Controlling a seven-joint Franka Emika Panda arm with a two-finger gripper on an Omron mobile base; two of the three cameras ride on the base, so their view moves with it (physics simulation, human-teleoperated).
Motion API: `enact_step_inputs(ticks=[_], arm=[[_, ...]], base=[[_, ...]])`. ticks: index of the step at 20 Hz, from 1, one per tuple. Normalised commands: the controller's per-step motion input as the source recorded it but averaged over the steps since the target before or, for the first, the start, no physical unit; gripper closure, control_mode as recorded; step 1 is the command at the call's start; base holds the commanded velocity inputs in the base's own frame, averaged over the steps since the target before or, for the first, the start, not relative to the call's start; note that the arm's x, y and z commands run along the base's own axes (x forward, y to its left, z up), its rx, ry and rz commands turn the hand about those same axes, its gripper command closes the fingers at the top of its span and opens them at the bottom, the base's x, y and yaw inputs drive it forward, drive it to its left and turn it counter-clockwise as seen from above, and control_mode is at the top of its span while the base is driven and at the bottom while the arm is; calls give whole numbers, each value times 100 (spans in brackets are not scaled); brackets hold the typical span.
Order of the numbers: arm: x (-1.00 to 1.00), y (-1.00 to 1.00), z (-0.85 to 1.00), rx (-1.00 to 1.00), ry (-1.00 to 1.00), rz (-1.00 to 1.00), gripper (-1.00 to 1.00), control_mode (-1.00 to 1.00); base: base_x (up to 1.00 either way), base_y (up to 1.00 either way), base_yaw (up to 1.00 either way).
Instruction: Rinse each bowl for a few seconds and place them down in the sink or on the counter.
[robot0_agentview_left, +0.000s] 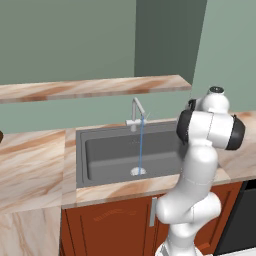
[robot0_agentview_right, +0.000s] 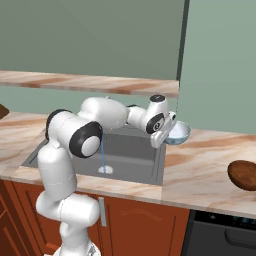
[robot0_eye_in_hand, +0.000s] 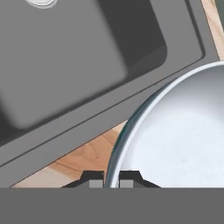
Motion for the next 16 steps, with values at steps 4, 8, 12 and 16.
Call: enact_step_inputs(ticks=[4, 8, 12, 16], arm=[[14, -17, -24, 1, 0, 0, 100, -100], [13, -14, -26, 1, 0, 0, 100, -100], [15, -11, -29, 1, 0, 0, 100, -100], [14, -10, -30, 0, 0, 0, 100, -100]], base=[[0, 0, 0], [0, 0, 0], [0, 0, 0], [0, 0, 0]])
